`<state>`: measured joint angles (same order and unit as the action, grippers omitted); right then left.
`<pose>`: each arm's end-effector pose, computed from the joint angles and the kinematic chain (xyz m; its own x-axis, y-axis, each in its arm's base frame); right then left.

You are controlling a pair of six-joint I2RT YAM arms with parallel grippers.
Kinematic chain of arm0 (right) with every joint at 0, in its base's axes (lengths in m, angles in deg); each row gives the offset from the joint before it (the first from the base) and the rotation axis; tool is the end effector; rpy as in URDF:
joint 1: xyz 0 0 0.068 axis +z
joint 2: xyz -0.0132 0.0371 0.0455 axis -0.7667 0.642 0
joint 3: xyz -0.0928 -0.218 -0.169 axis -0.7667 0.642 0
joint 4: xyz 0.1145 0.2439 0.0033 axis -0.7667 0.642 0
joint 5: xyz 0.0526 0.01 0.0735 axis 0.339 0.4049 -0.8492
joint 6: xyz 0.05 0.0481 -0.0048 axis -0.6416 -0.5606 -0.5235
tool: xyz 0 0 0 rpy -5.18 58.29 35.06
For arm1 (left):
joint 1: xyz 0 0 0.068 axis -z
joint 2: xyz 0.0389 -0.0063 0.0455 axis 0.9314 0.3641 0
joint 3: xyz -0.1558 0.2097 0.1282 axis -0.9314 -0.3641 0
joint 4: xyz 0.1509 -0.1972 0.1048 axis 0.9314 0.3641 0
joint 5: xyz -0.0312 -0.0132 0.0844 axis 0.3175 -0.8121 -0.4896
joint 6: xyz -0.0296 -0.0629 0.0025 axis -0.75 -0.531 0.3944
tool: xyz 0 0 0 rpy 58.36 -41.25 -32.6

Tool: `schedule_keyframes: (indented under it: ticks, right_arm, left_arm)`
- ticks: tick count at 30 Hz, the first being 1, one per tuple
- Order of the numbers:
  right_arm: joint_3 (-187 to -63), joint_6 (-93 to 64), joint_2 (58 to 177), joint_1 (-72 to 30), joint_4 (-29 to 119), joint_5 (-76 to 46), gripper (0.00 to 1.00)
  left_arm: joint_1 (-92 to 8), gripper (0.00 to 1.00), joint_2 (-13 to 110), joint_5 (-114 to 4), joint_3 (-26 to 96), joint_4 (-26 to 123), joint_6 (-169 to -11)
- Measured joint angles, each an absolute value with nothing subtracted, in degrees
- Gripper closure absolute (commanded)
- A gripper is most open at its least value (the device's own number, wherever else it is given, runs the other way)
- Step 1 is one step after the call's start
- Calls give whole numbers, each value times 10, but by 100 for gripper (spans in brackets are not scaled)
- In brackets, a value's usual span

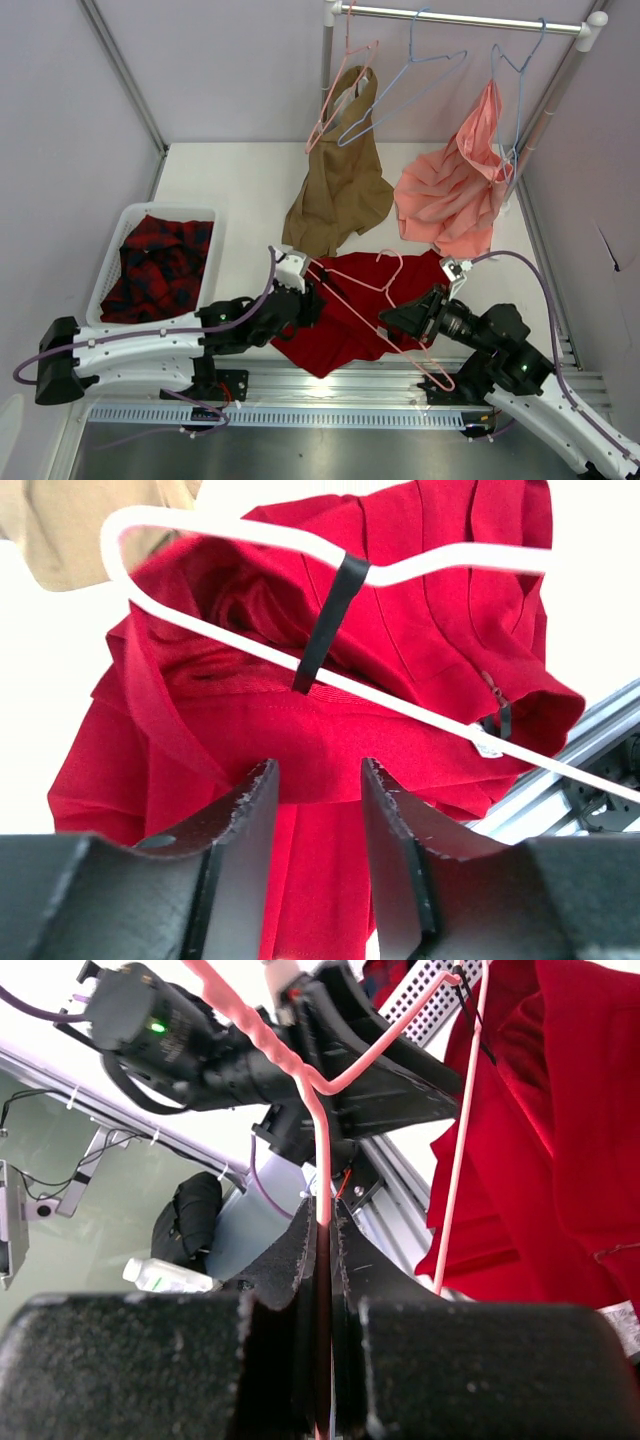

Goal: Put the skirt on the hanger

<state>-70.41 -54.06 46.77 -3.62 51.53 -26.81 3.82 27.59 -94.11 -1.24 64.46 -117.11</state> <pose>0.0595 0.0896 0.2793 -0.6237 0.3326 -0.7073 -0.6651 0.2494 0.7038 0.0938 -0.1999 0.2546 -0.5587 -0.0247 -0.8290 0.4307 0.8456 -0.3154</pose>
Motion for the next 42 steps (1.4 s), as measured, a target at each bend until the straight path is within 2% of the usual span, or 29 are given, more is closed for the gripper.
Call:
schedule_keyframes:
  ticks: [4,10,16,22,29,42]
  right_arm:
    - [-679,-538,473,-36,474,-270,100]
    - [-662,-526,508,-36,411,-292,100]
    - [-660,-519,642,-36,297,-350,100]
    - [-667,-517,769,-36,217,-406,100]
    - [-705,-516,863,-48,149,-455,100]
    - [-713,-520,931,-53,98,-485,100]
  left_arm:
    - [39,55,240,-970,1,679,-1182]
    - [39,49,196,-1006,45,716,-1182]
    - [39,44,193,-1011,88,715,-1134]
    - [39,43,186,-964,87,688,-1065]
    - [39,33,123,-904,38,631,-1030]
    - [39,30,168,-840,8,549,-1010]
